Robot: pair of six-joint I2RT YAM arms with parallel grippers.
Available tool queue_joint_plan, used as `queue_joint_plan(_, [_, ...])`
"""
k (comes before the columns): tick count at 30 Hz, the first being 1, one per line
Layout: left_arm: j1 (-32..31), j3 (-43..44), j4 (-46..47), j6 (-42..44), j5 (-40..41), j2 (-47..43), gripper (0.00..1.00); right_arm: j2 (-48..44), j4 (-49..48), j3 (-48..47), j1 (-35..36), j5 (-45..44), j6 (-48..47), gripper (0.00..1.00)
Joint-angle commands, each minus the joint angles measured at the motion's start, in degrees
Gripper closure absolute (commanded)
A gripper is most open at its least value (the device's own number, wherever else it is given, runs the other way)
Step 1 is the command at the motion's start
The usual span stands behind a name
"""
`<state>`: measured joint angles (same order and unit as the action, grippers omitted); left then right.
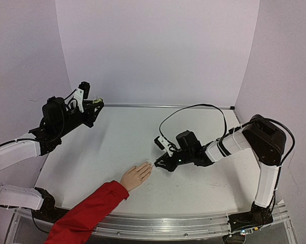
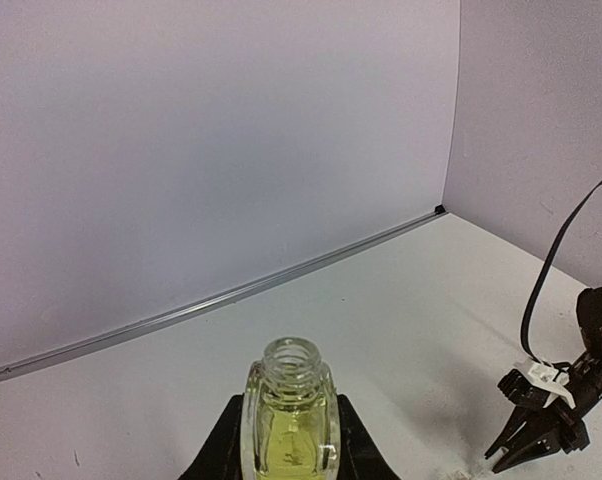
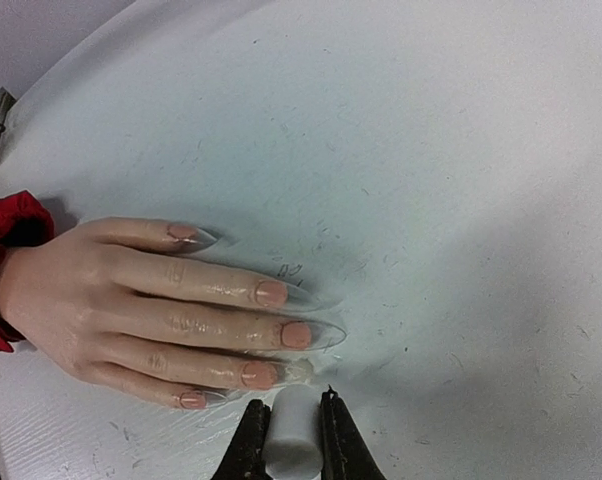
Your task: Paint the nails
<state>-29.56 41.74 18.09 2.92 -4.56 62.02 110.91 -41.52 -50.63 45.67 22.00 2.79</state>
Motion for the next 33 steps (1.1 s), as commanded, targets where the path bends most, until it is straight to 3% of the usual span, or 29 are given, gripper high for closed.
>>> queue_joint_plan(1, [0.5,0.9,3.9,-0.5,-0.9,-0.4,1.00,0.2,-0.2,-2.0,0.2,-1.6,0.2,1.00])
queue_joint_plan(22, [0.7,0.5,3.8,-0.7,-1.0,-1.6,1.00,-6.1,-6.9,4.7,0.3,1.4,0.3,1.00])
queue_joint_plan(33, [0.7,0.7,3.9,-1.1,-1.5,-1.2,1.00,-3.0,-5.8,2.0,0.4,4.7,0.3,1.00])
